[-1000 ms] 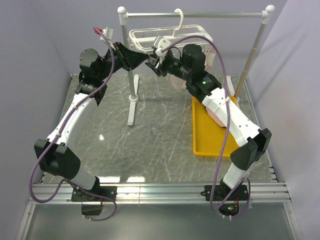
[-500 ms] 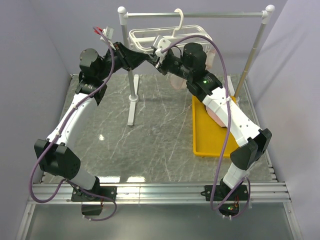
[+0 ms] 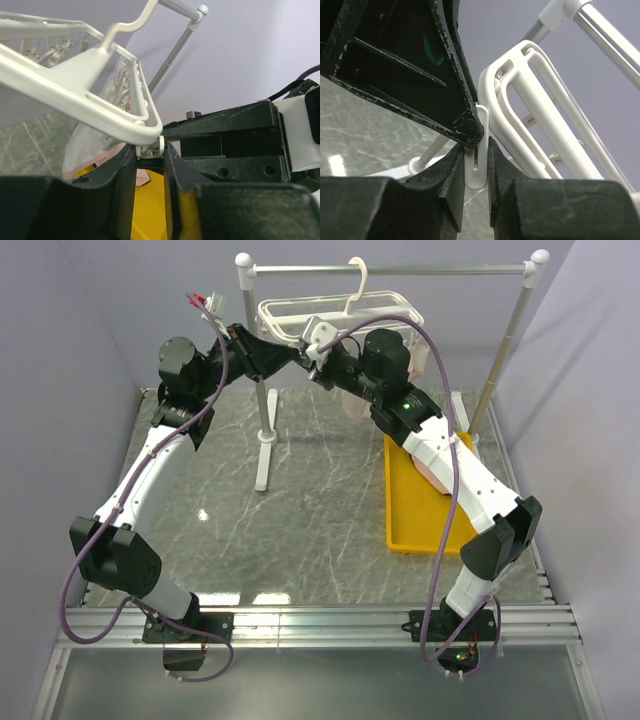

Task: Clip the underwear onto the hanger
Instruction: Open the clamp at the hanger, then adjust the underwear in the bin.

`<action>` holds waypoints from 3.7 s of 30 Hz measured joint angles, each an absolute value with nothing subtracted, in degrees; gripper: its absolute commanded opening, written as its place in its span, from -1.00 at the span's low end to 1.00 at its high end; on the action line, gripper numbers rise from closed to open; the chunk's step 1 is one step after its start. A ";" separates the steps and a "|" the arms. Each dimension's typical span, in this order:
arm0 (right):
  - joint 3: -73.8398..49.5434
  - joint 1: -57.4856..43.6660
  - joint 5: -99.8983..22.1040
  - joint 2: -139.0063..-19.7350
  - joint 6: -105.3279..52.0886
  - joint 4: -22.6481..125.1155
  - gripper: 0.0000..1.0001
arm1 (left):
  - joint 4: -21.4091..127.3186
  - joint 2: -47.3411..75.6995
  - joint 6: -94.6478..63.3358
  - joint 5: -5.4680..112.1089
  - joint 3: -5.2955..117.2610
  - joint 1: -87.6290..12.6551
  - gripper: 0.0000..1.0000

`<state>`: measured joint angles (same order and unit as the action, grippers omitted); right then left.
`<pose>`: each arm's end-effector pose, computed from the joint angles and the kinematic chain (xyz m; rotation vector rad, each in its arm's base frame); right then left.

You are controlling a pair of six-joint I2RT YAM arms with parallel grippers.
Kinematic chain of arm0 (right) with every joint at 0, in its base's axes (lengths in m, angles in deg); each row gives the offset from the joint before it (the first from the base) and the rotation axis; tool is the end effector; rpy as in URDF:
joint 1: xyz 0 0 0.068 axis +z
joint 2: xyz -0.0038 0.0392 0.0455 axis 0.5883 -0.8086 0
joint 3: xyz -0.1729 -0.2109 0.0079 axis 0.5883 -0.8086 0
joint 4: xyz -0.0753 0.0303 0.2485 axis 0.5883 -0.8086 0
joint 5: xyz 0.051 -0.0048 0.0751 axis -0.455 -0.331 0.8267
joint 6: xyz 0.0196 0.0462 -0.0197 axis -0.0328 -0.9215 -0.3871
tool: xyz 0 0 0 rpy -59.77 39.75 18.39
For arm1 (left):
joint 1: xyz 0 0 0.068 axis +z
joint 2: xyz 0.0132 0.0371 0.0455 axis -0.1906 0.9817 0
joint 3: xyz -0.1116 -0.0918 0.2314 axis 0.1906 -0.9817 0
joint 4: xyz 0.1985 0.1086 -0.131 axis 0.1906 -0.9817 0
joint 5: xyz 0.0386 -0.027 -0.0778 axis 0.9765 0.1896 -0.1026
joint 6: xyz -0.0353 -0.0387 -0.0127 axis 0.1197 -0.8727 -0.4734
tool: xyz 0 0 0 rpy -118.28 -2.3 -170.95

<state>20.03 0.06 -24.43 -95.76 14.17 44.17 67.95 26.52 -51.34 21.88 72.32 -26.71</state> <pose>0.3084 0.2415 0.4832 -1.1162 1.0554 0.3231 0.3311 -0.1168 0.4716 0.2696 1.4418 -1.3471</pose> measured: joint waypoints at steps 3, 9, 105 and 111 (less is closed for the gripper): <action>17.73 0.10 -24.52 -95.50 14.70 47.40 -1.00 | 69.40 26.50 -51.21 22.03 71.49 -26.52 -0.16; 7.22 0.37 -25.37 -93.92 18.32 56.28 -1.00 | 69.53 26.85 -50.84 23.32 71.14 -26.12 0.31; -21.94 -40.88 -27.27 -78.01 37.27 14.49 0.00 | 72.43 28.64 -45.22 21.99 68.78 -25.58 -0.99; -22.44 -40.57 -34.00 -86.19 40.16 15.40 -0.01 | 72.43 28.68 -45.24 21.99 68.80 -25.58 -0.99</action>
<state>-22.44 -40.57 -34.00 -86.19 40.16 15.40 72.43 28.68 -45.24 21.99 68.80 -25.58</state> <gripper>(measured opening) 0.500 0.043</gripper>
